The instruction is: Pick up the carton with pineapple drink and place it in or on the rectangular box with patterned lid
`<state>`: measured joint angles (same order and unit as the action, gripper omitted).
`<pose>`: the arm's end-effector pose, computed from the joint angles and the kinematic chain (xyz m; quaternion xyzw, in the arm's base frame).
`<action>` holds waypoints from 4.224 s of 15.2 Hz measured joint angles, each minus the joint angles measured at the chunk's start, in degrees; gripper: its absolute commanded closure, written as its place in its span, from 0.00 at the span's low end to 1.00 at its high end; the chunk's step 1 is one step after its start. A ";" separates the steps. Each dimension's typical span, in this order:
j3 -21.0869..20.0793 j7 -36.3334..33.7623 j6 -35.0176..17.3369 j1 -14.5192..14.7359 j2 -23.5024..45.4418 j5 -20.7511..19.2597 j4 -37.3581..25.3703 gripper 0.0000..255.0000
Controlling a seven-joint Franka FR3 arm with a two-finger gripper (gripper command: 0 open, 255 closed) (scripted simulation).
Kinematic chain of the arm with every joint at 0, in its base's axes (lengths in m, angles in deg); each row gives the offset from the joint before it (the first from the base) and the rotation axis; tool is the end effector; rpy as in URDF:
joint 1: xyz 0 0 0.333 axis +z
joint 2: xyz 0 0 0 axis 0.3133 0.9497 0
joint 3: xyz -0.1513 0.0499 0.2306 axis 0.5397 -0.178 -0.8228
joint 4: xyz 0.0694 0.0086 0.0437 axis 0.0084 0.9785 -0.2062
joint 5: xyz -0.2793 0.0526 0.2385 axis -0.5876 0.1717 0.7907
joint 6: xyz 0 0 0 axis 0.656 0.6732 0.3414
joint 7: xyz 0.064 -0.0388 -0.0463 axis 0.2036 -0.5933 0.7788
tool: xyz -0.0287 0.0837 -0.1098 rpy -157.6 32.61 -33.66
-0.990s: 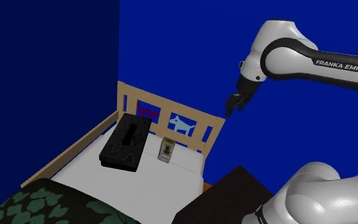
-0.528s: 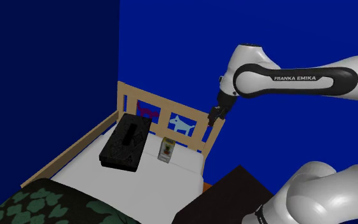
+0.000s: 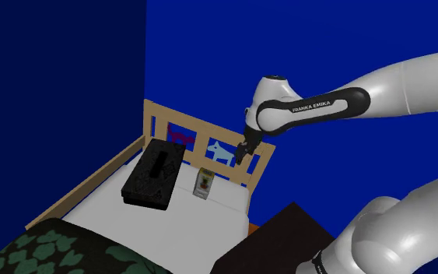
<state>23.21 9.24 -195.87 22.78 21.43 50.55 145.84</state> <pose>0.4355 0.0173 0.3180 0.9948 0.1010 -0.0025 0.0165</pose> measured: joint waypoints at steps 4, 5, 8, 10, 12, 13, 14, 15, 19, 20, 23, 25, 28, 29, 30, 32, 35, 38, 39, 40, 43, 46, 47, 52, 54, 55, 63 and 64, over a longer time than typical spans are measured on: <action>-0.13 2.17 -6.30 0.78 9.56 0.92 -3.02 0.00; -0.27 2.65 -7.67 0.98 11.78 1.16 -3.78 0.00; -0.66 4.32 -11.00 1.35 17.63 1.89 -6.09 0.00; -0.95 5.65 -13.71 1.38 22.81 2.36 -8.43 0.00; -1.52 6.37 -15.19 1.70 27.11 2.70 -11.08 0.00; -1.78 6.84 -15.98 1.76 29.40 2.84 -12.52 0.00; -2.02 7.25 -16.60 1.80 31.49 2.94 -13.89 0.00; -2.13 7.53 -17.38 1.78 32.93 3.00 -14.49 0.00; -2.31 7.47 -20.07 1.97 36.35 3.00 -15.18 0.00; -2.31 7.42 -20.82 2.02 37.10 2.99 -15.19 0.00; -2.30 7.45 -22.20 2.00 38.74 2.97 -15.45 0.00; -2.30 7.46 -22.38 1.99 38.92 2.97 -15.47 0.00; -2.30 7.47 -22.42 1.98 38.97 2.97 -15.48 0.00; -2.30 7.47 -22.42 1.98 38.97 2.97 -15.48 1.00; -2.30 7.47 -22.42 1.98 38.97 2.97 -15.48 1.00; -2.29 7.48 -22.42 1.98 38.95 2.97 -15.49 1.00; -2.30 7.48 -22.42 1.98 38.96 2.97 -15.50 1.00; -2.30 7.47 -22.42 1.99 38.96 2.97 -15.51 1.00; -2.30 7.48 -22.42 1.99 38.95 2.97 -15.50 1.00; -2.30 7.48 -22.15 1.98 38.56 2.98 -15.35 1.00; -2.31 7.46 -20.53 1.98 36.91 2.99 -15.29 1.00; -2.31 7.60 -18.92 1.88 35.05 3.02 -15.05 1.00; -2.32 7.52 -18.22 1.93 34.21 3.02 -14.91 1.00; -2.31 7.64 -14.83 1.85 30.77 3.05 -14.87 1.00; -2.34 7.56 -13.49 1.90 29.50 3.06 -14.95 1.00; -2.38 7.43 -12.96 1.99 29.07 3.04 -15.03 1.00; -2.36 7.59 -7.38 1.89 24.13 3.11 -15.69 1.00; -2.38 7.52 -6.63 1.93 23.58 3.11 -15.89 1.00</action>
<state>20.83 16.75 -202.49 24.71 45.01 53.67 129.95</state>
